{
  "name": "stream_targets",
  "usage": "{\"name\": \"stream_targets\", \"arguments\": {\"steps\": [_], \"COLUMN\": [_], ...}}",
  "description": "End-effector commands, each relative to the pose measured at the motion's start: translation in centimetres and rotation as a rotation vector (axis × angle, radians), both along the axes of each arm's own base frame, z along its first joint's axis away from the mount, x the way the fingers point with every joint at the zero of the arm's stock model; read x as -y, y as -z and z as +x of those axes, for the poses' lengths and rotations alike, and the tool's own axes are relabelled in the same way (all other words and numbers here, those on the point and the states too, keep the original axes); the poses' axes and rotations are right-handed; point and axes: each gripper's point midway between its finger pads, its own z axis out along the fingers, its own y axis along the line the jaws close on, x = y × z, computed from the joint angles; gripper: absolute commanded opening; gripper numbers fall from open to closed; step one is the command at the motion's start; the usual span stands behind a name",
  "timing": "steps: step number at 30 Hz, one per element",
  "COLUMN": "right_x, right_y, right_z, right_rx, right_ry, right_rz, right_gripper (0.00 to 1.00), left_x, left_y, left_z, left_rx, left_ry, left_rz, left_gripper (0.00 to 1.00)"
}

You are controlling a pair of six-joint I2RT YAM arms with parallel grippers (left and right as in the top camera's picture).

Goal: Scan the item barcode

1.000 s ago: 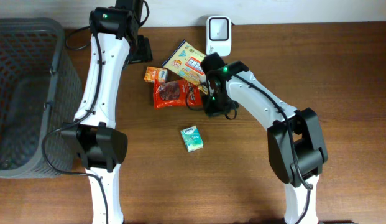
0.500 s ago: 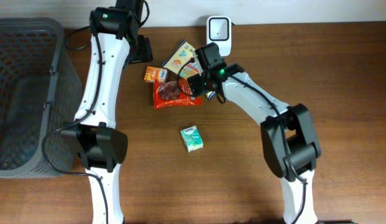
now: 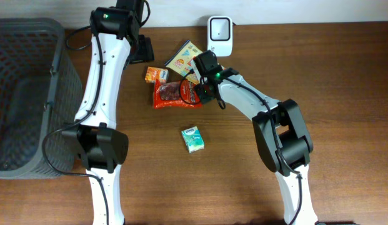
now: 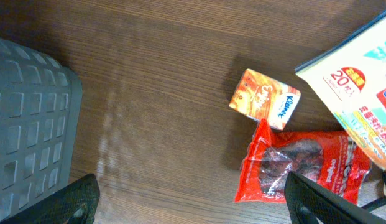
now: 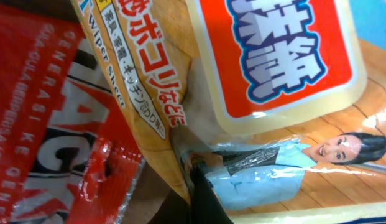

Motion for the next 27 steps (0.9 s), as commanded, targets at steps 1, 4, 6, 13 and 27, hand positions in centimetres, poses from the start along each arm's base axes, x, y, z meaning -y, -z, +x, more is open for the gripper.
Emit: {"name": "stream_targets", "arguments": {"steps": [1, 4, 6, 13, 27], "right_x": [0.8, 1.7, 2.6, 3.9, 4.3], "right_y": [2.8, 2.5, 1.7, -1.6, -11.0], "right_z": [-3.1, -4.9, -7.9, -17.7, -12.0], "right_rx": [-0.137, -0.207, -0.327, -0.732, -0.514], "right_ry": [0.028, 0.069, 0.103, 0.120, 0.071], "right_rz": [-0.039, -0.062, -0.080, -0.086, -0.124], "right_gripper": [0.04, 0.04, 0.04, 0.04, 0.92], "left_x": [-0.3, -0.3, -0.3, -0.3, -0.3], "left_y": [0.3, 0.3, 0.3, 0.3, 0.3], "left_z": [0.1, 0.1, 0.1, 0.1, 0.0], "left_rx": [-0.002, -0.002, -0.003, -0.003, -0.006], "left_ry": [-0.015, -0.015, -0.015, -0.015, -0.015], "left_rz": [-0.009, -0.009, -0.009, -0.010, -0.009], "left_gripper": [0.94, 0.94, 0.94, 0.94, 0.95]}}
